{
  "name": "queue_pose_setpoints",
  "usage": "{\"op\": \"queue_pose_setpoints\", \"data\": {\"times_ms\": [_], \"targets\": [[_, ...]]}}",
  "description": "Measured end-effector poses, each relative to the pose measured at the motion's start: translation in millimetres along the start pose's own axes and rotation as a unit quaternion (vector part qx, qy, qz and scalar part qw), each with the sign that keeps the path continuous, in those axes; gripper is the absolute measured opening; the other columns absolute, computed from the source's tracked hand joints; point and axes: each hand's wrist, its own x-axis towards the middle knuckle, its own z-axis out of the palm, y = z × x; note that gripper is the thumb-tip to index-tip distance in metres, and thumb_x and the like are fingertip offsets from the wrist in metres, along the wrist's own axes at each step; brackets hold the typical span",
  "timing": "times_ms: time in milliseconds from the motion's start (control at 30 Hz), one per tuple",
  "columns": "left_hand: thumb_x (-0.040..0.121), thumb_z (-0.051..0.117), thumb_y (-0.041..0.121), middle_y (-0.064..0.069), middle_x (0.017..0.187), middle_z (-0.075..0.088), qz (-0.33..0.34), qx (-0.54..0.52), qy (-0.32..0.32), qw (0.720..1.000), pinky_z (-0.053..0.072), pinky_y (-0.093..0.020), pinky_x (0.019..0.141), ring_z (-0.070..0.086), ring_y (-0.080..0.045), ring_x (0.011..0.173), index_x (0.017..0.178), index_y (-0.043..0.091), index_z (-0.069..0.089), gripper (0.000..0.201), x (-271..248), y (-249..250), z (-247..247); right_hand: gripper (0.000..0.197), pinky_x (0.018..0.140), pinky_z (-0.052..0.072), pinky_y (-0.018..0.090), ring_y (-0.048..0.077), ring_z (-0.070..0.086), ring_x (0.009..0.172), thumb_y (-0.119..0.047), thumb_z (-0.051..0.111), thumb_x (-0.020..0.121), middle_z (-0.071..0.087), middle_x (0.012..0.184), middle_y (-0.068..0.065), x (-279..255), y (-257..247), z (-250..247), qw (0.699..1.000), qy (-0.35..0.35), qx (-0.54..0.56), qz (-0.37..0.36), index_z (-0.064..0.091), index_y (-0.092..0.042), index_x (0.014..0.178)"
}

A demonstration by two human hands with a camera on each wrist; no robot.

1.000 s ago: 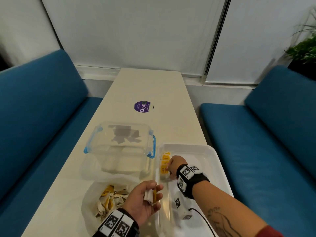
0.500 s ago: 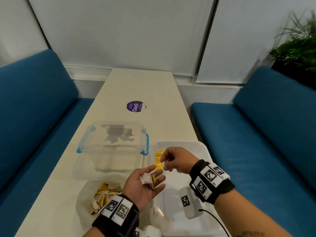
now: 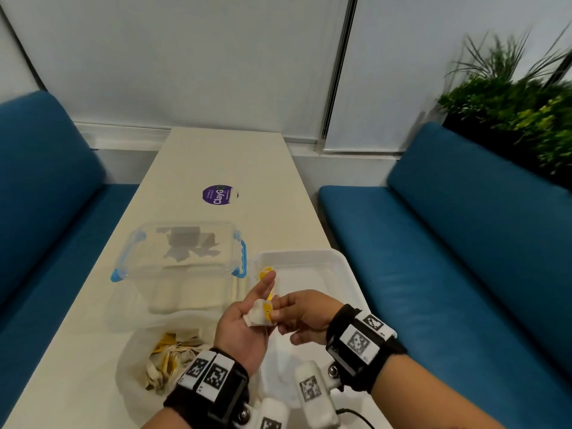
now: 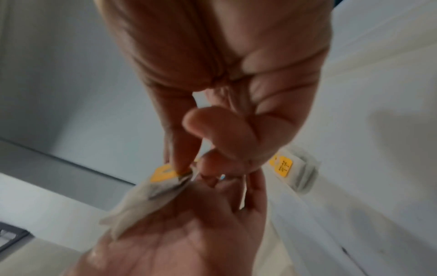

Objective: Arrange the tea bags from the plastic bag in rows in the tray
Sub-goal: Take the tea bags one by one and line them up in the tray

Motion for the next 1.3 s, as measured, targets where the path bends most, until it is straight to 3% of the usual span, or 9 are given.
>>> {"op": "queue_pose_setpoints", "data": {"times_ms": [200,333,433,567,700,800,967,1167,1300], "targets": [[0.096,0.043,0.02,-0.004,0.109,0.062,0.045,0.169,0.075,0.982,0.043,-0.027,0.078,0.057,-0.015,0.092,0.103,0.017,0.064,0.022,3,-4,3,0.021,0.043,0.042,0.018,0.007,0.05,0.051,0.001,0.062,0.084,0.055,0.063,0.001,-6,-11,-9,0.979,0.14,-0.107,-0.104,0.06,-0.014,0.069],[0.095,0.035,-0.004,-0.005,0.079,0.057,0.039,0.15,0.093,0.984,0.044,-0.017,0.046,0.047,-0.011,0.059,0.091,0.009,0.059,0.028,3,-7,8,0.024,0.043,0.045,0.019,0.008,0.052,0.055,0.003,0.061,0.083,0.057,0.066,0.001,-6,-13,-7,0.964,0.14,-0.19,-0.126,0.058,-0.015,0.067],[0.092,0.034,-0.01,-0.008,0.074,0.055,0.031,0.14,0.136,0.98,0.042,-0.015,0.038,0.045,-0.009,0.047,0.086,0.006,0.057,0.029,5,-11,9,0.024,0.043,0.046,0.02,0.01,0.054,0.056,0.007,0.059,0.082,0.057,0.068,0.003,-1,-5,-3,0.971,0.129,-0.168,-0.107,0.057,-0.014,0.07],[0.093,0.036,-0.008,-0.007,0.074,0.052,0.039,0.147,0.128,0.98,0.042,-0.017,0.04,0.043,-0.012,0.053,0.085,0.006,0.057,0.026,4,-5,10,0.024,0.045,0.044,0.021,0.01,0.053,0.061,0.005,0.056,0.081,0.057,0.08,0.0,-2,-2,-14,0.958,0.14,-0.241,-0.063,0.055,-0.017,0.091],[0.093,0.035,-0.008,-0.008,0.071,0.053,0.024,0.214,0.062,0.975,0.043,-0.018,0.042,0.045,-0.013,0.053,0.084,0.005,0.057,0.027,2,-1,23,0.059,0.046,0.042,0.017,0.008,0.047,0.062,-0.003,0.069,0.077,0.053,0.105,-0.004,-1,-1,-20,0.923,0.072,-0.377,-0.029,0.045,-0.025,0.127],[0.093,0.033,-0.008,-0.011,0.067,0.052,-0.004,0.268,0.025,0.963,0.043,-0.018,0.041,0.048,-0.013,0.049,0.084,0.004,0.058,0.029,0,-3,33,0.034,0.039,0.035,0.005,0.006,0.05,0.061,-0.004,0.069,0.08,0.059,0.086,-0.001,2,1,-12,0.913,0.04,-0.403,-0.05,0.053,-0.01,0.11],[0.093,0.037,-0.005,-0.007,0.08,0.06,0.021,0.353,0.044,0.934,0.046,-0.02,0.047,0.058,-0.014,0.059,0.087,0.008,0.058,0.025,2,10,35,0.014,0.038,0.034,0.011,-0.002,0.05,0.038,-0.008,0.061,0.084,0.06,0.069,0.002,1,1,-18,0.924,0.035,-0.377,-0.053,0.059,-0.017,0.074],[0.091,0.046,0.006,0.0,0.096,0.057,0.039,0.508,0.106,0.854,0.044,-0.028,0.071,0.053,-0.015,0.084,0.094,0.018,0.056,0.016,10,13,21,0.018,0.04,0.033,0.007,0.004,0.047,0.054,-0.014,0.063,0.088,0.055,0.063,-0.005,1,-1,-37,0.937,0.086,-0.321,-0.11,0.07,0.0,0.097],[0.094,0.048,0.015,-0.004,0.102,0.063,-0.034,0.464,0.07,0.882,0.045,-0.03,0.074,0.059,-0.017,0.088,0.107,0.016,0.057,0.017,11,5,14,0.017,0.042,0.039,0.018,0.011,0.055,0.063,-0.008,0.052,0.093,0.061,0.073,0.006,-1,-4,-39,0.99,0.008,-0.059,-0.124,0.06,-0.008,0.078]]}}
